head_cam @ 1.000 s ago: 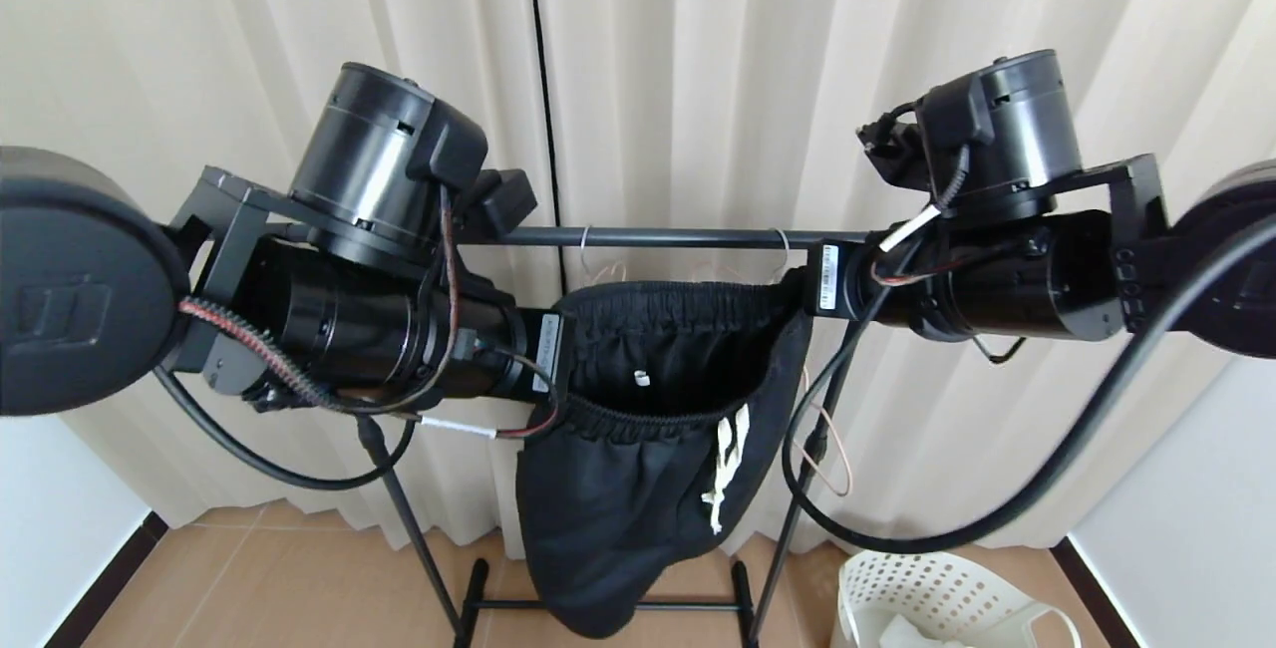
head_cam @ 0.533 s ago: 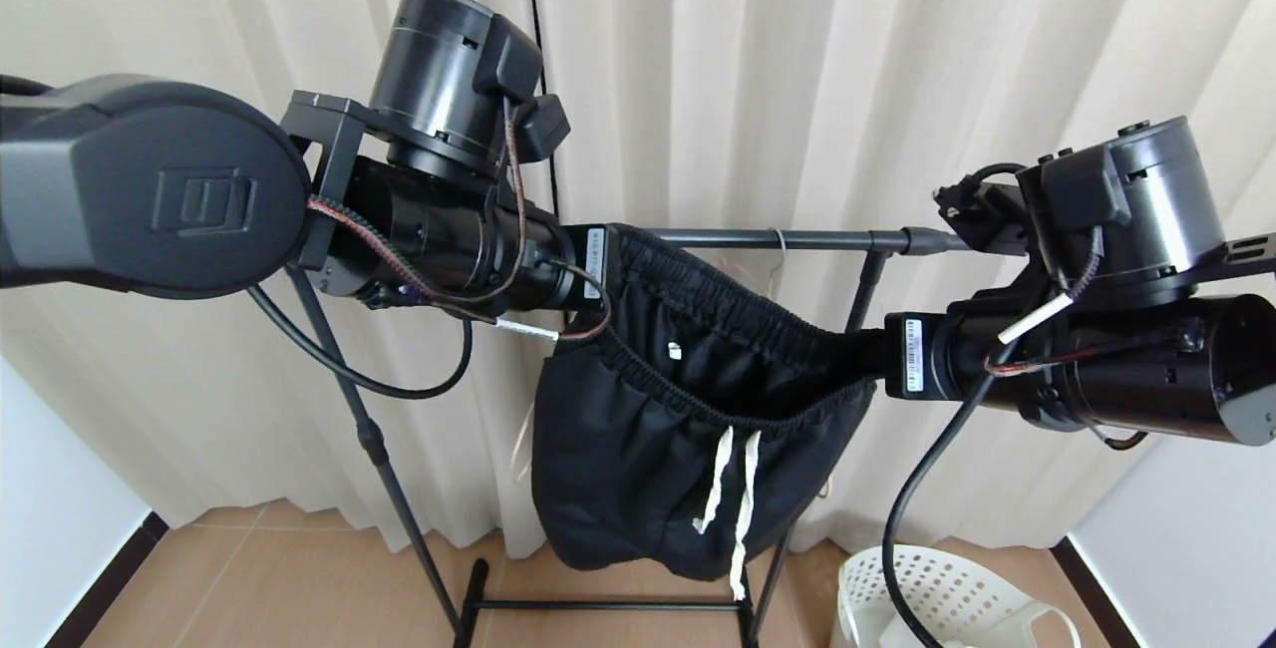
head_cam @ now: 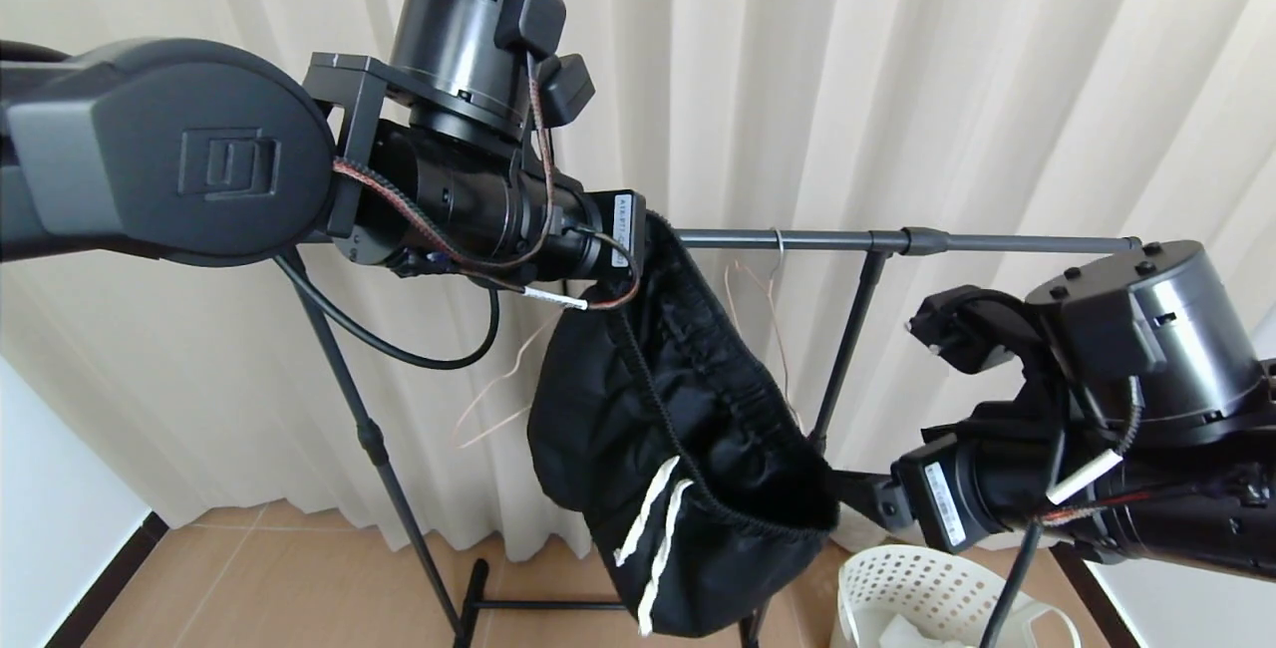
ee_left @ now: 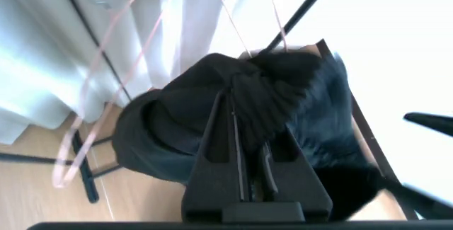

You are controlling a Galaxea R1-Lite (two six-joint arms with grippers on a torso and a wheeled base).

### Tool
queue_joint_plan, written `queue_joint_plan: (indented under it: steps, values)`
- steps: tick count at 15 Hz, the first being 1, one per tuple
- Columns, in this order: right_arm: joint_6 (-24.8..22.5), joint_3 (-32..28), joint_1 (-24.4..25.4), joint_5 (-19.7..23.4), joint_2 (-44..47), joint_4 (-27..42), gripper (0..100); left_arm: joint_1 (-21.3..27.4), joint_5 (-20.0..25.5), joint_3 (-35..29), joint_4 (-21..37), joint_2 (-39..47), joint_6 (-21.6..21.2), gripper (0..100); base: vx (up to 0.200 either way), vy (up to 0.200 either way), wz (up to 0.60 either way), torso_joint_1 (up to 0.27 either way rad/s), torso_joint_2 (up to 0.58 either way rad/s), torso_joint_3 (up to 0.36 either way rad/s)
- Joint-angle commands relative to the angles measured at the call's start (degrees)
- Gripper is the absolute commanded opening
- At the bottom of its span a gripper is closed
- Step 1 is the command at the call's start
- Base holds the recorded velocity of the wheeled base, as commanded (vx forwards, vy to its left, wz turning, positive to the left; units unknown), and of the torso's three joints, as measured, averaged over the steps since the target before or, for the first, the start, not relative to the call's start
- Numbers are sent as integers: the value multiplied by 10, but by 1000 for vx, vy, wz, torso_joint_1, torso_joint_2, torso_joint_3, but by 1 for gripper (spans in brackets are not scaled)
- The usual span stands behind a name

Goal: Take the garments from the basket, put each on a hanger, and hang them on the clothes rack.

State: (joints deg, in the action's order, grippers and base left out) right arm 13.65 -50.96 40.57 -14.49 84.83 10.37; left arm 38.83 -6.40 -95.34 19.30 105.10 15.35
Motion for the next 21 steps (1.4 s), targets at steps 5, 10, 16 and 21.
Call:
queue_joint_plan:
  steps: [5, 10, 16, 21]
  values:
    - [-76, 54, 8, 87, -58, -54, 100, 2, 0, 5, 2, -9, 0, 0, 0, 0, 0, 0, 0, 0]
    - [-70, 46, 61, 113, -39, -192, 100, 7, 0, 20, 2, -14, -3, 0, 0, 0, 0, 0, 0, 0]
    - [-64, 25, 86, 102, 60, -236, 100, 25, -6, 25, 2, -15, -4, 0, 0, 0, 0, 0, 0, 0]
    - [-44, 31, 84, 87, 128, -261, 100, 38, -25, 22, 2, -18, -7, 0, 0, 0, 0, 0, 0, 0]
